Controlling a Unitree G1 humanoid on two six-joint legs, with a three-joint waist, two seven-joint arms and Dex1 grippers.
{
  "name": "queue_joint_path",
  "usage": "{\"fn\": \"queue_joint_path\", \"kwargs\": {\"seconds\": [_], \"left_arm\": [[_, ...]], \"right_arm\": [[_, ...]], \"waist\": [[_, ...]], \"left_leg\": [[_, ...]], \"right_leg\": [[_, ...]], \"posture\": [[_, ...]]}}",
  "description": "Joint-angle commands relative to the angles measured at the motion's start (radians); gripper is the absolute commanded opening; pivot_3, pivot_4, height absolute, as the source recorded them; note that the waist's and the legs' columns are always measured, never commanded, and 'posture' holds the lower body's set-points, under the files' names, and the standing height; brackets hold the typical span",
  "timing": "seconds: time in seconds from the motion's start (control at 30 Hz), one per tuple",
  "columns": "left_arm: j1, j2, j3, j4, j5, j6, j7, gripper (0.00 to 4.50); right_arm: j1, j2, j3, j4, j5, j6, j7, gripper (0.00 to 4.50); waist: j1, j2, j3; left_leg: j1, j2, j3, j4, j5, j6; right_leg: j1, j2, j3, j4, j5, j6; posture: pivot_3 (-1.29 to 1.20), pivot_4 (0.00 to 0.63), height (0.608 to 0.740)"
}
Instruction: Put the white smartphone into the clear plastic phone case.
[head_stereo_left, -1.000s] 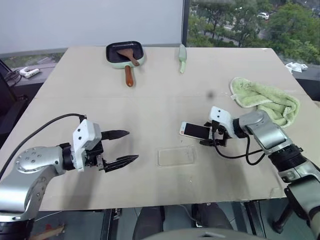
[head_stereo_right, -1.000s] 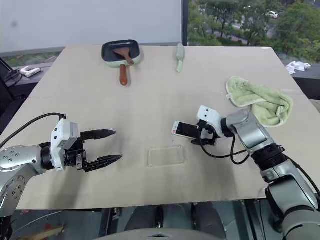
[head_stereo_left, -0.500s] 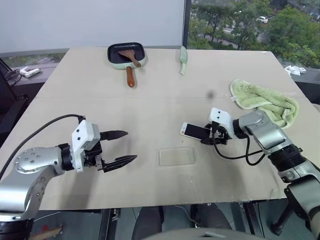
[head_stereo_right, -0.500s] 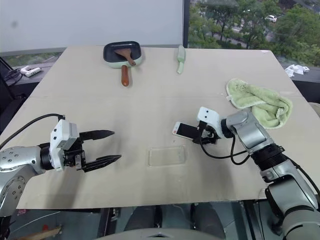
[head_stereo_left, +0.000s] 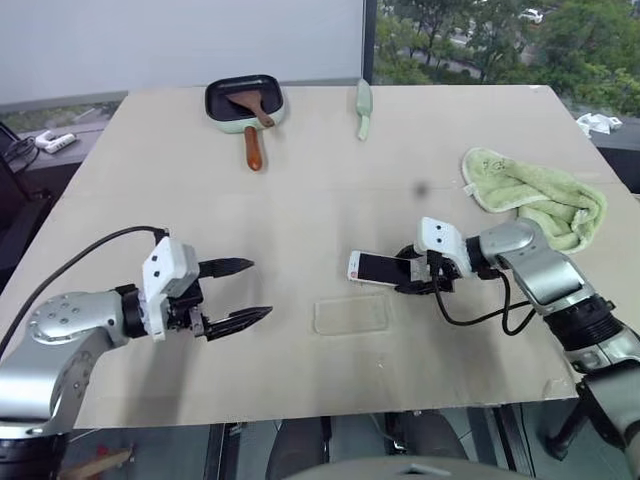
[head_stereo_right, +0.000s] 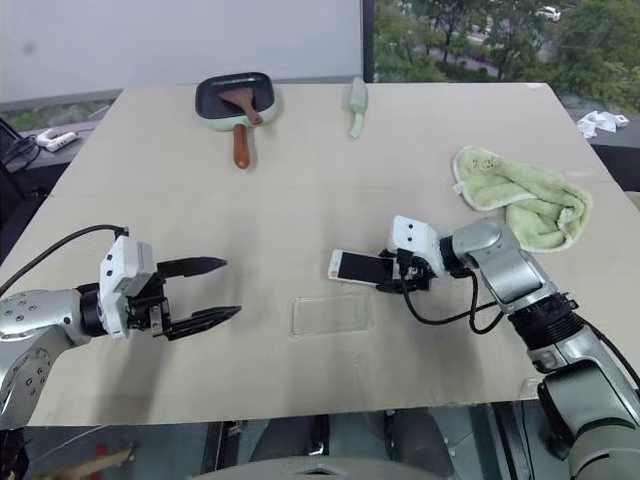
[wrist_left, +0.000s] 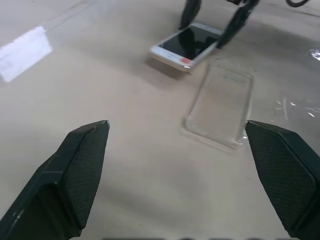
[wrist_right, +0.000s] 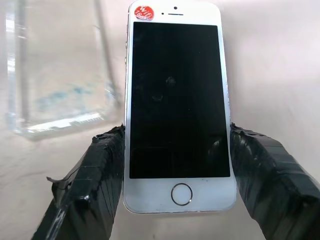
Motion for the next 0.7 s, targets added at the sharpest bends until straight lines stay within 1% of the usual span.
{"fn": "queue_joint_path", "kwargs": {"seconds": [0.03,0.13,0.33,0.43,0.53,0.67,0.7], "left_arm": [[-0.028,0.002,-0.003,-0.003,-0.01,-0.005,0.001,4.5],[-0.053,-0.003,-0.023,0.004,0.0,-0.002,0.014,4.5],[-0.131,-0.015,-0.09,0.019,-0.009,0.019,0.016,4.5],[-0.171,-0.022,-0.131,0.015,-0.03,0.037,-0.006,4.5],[-0.228,-0.055,-0.163,0.025,-0.021,0.015,-0.002,4.5],[-0.268,-0.057,-0.228,0.024,0.001,0.012,-0.044,4.5],[-0.281,-0.063,-0.245,0.026,0.002,0.016,-0.045,4.25]], "right_arm": [[-0.013,-0.024,-0.011,-0.089,0.011,-0.018,0.026,2.93],[-0.01,-0.033,-0.006,-0.127,0.009,-0.008,0.028,2.93],[0.008,-0.084,0.021,-0.256,0.0,0.039,0.043,2.93],[0.024,-0.103,0.037,-0.318,0.001,0.077,0.041,2.93],[0.034,-0.11,0.05,-0.363,0.006,0.113,0.034,2.93],[0.045,-0.112,0.069,-0.4,0.002,0.15,0.022,2.93],[0.046,-0.112,0.072,-0.405,0.001,0.157,0.018,2.93]], "waist": [[0.0,0.0,0.001],[0.0,0.0,0.002],[0.0,0.0,0.003],[0.001,0.0,0.003],[0.001,0.0,0.003],[0.0,0.0,0.003],[0.0,0.0,0.003]], "left_leg": [[0.0,0.0,0.0,0.0,0.0,0.0],[-0.001,0.0,0.0,0.0,0.0,0.0],[0.0,0.0,0.0,0.001,-0.001,0.001],[0.0,0.0,0.0,0.001,0.0,0.001],[0.0,0.0,0.0,0.001,0.0,0.0],[0.0,0.0,-0.001,0.002,0.0,0.0],[0.0,0.0,0.0,0.002,0.0,0.0]], "right_leg": [[0.0,0.0,0.0,0.0,0.0,0.0],[0.0,0.0,0.0,-0.001,0.0,0.0],[0.0,0.0,0.0,0.0,0.0,0.0],[0.0,0.0,0.0,0.0,0.0,0.0],[0.0,0.001,0.0,0.0,0.0,0.0],[0.001,0.002,0.0,0.0,0.0,0.0],[0.001,0.002,0.001,0.001,0.0,0.0]], "posture": [[0.0,0.15,0.74],[0.0,0.15,0.74],[0.0,0.15,0.74],[0.0,0.15,0.74],[0.0,0.15,0.74],[0.0,0.15,0.74],[0.0,0.15,0.74]]}}
